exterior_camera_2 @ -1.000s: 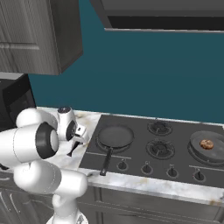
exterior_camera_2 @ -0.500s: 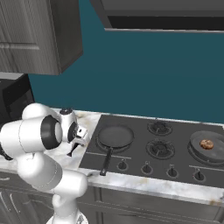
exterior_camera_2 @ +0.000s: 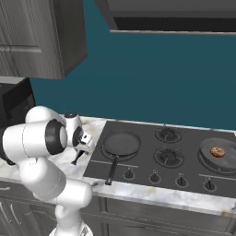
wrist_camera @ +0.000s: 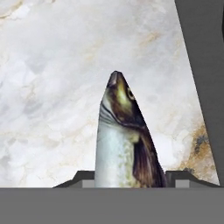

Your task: Place both pans onto different burners. Then place the mushroom and the fish on different pans.

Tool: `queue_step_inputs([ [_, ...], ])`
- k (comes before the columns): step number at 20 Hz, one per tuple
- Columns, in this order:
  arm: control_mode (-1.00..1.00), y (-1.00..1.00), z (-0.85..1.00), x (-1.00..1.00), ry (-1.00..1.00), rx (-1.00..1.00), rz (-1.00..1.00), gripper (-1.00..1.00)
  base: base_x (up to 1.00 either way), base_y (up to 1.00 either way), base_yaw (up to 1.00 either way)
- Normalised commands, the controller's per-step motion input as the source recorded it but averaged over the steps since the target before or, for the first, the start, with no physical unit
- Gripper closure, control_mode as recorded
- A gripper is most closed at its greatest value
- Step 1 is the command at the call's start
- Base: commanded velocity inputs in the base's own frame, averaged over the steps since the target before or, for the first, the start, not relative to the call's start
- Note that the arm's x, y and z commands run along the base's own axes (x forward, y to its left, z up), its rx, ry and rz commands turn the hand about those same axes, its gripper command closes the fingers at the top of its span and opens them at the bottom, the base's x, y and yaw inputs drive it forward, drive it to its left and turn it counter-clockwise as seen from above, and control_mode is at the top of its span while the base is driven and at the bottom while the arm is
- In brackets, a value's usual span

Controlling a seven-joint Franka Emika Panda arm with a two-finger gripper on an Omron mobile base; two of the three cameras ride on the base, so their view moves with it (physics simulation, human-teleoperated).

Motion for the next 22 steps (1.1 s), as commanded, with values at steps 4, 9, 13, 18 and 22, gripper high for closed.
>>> queue_step_inputs([
  [4, -1.00, 0.02, -0.23, 0.00, 0.01, 0.00, 0.00, 1.00, 0.00, 0.00, 0.00],
  [9, -1.00, 0.05, -0.18, 0.02, 0.01, 0.00, 0.00, 1.00, 0.00, 0.00, 0.00],
  [13, -1.00, 0.00, 0.27, 0.00, 0.00, 0.02, 0.00, 1.00, 0.00, 0.00, 0.00],
  [18, -1.00, 0.00, 0.59, 0.00, 0.00, 0.00, 0.00, 1.00, 0.00, 0.00, 0.00],
  [22, -1.00, -0.02, 0.69, -0.01, 0.00, 0.00, -0.01, 1.00, 0.00, 0.00, 0.00],
])
